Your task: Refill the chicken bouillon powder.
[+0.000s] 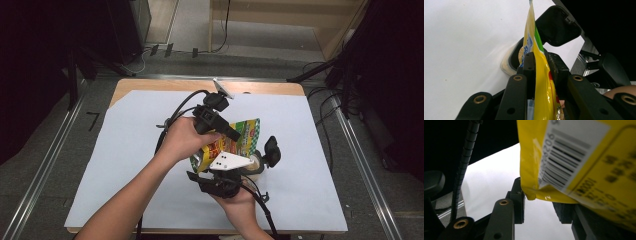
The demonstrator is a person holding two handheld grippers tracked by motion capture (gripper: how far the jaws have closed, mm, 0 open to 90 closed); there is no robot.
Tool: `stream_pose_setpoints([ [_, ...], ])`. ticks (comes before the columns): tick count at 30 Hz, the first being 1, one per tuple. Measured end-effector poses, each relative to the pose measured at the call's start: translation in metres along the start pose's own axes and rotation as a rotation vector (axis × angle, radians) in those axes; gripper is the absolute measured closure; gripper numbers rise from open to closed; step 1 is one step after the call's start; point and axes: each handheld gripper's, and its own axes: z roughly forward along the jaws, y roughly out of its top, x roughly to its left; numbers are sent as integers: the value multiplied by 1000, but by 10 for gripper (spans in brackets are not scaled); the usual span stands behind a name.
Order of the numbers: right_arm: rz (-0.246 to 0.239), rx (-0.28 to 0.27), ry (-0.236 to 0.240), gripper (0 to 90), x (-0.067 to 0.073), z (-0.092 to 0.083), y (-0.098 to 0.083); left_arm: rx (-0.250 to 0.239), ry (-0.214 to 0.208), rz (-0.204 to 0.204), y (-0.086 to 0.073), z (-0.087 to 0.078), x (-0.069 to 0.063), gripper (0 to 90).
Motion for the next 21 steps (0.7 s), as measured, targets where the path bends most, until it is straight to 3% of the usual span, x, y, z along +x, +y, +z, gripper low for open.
stream_pose_setpoints([
  [21, -43, 33, -5, 652, 2, 4, -9, -48, -44, 2, -16, -3, 7, 781],
])
